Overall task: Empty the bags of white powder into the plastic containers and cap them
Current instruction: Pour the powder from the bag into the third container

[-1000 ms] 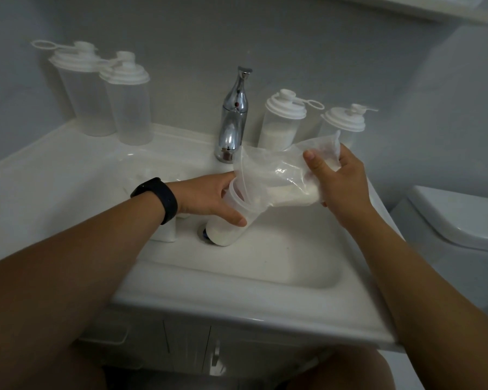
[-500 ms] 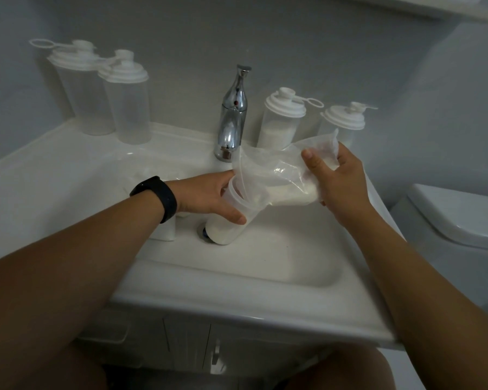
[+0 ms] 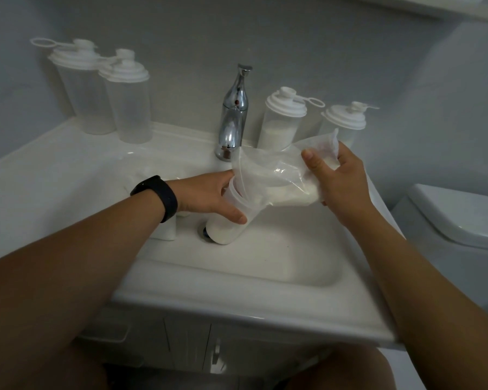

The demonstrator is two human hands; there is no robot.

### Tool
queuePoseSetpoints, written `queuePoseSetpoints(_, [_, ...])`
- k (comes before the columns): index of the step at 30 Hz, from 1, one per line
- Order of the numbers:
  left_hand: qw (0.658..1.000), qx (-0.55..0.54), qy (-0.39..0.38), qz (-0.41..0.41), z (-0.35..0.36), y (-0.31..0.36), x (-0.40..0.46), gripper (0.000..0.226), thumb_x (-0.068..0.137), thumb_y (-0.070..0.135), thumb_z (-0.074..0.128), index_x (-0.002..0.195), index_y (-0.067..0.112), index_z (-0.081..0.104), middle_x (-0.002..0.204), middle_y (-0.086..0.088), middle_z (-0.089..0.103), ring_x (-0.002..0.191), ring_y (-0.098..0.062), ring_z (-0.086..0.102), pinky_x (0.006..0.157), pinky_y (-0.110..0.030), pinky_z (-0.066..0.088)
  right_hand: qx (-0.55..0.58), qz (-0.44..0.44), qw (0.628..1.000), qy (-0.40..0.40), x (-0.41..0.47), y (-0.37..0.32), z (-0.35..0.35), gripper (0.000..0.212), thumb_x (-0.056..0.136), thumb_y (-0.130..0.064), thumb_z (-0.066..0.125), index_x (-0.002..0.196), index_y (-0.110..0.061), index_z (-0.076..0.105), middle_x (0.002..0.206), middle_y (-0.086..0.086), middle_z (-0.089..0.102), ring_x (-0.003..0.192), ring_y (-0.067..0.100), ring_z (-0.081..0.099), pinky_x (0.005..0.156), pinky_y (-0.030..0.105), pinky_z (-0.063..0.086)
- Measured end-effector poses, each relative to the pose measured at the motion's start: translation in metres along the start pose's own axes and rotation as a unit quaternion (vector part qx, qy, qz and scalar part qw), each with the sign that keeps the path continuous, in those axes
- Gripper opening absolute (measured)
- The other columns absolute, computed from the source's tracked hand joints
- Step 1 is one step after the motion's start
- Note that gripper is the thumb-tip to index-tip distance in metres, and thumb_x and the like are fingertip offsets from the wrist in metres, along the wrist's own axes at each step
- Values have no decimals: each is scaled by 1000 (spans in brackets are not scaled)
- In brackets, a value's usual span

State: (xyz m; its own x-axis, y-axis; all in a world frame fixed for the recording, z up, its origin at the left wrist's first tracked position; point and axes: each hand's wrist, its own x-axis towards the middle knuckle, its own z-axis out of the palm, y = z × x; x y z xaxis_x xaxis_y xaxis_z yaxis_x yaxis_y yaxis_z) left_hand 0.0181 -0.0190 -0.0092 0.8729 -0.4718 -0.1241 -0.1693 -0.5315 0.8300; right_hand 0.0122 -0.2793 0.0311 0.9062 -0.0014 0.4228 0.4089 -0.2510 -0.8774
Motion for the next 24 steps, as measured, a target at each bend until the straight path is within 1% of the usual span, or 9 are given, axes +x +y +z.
queuePoseSetpoints(5, [1000, -2, 2, -3, 0, -1, 1, 75, 74, 25, 92, 137, 33, 51, 128, 18, 67, 119, -1, 62, 107, -28, 49, -3, -3, 1000, 1, 1, 0, 0, 15, 92, -41, 73, 101, -31, 69, 81, -16, 72, 69, 0, 66, 52, 10, 44])
queuePoseSetpoints(12, [1000, 0, 1, -3, 0, -2, 1, 79, 74, 27, 92, 139, 34, 49, 129, 19, 66, 120, -2, 62, 108, -30, 49, -7, -1, 1000, -1, 0, 0, 0, 21, 91, -43, 73, 105, -28, 70, 83, -14, 73, 72, 2, 68, 54, 12, 46])
queuePoseSetpoints(15, [1000, 0, 0, -2, 0, -1, 1, 75, 74, 26, 91, 136, 36, 50, 128, 19, 66, 119, -1, 62, 106, -27, 49, -2, 3, 1000, 3, -1, -1, 0, 20, 91, -42, 73, 104, -27, 69, 82, -14, 73, 71, 2, 68, 53, 12, 46])
queuePoseSetpoints(20, [1000, 4, 0, -6, 0, 0, 0, 71, 76, 27, 91, 133, 39, 50, 127, 20, 66, 117, 1, 62, 102, -23, 49, -5, -1, 1000, -1, -1, -2, 0, 13, 92, -41, 73, 101, -33, 69, 83, -16, 74, 73, 2, 68, 54, 13, 46])
queuePoseSetpoints(24, [1000, 7, 5, -15, 0, 1, 0, 67, 78, 25, 89, 129, 39, 48, 126, 20, 65, 117, 0, 61, 99, -20, 49, -10, -3, 1000, -2, -1, -2, 1, 17, 92, -42, 73, 104, -31, 69, 84, -14, 74, 75, 4, 69, 54, 13, 46])
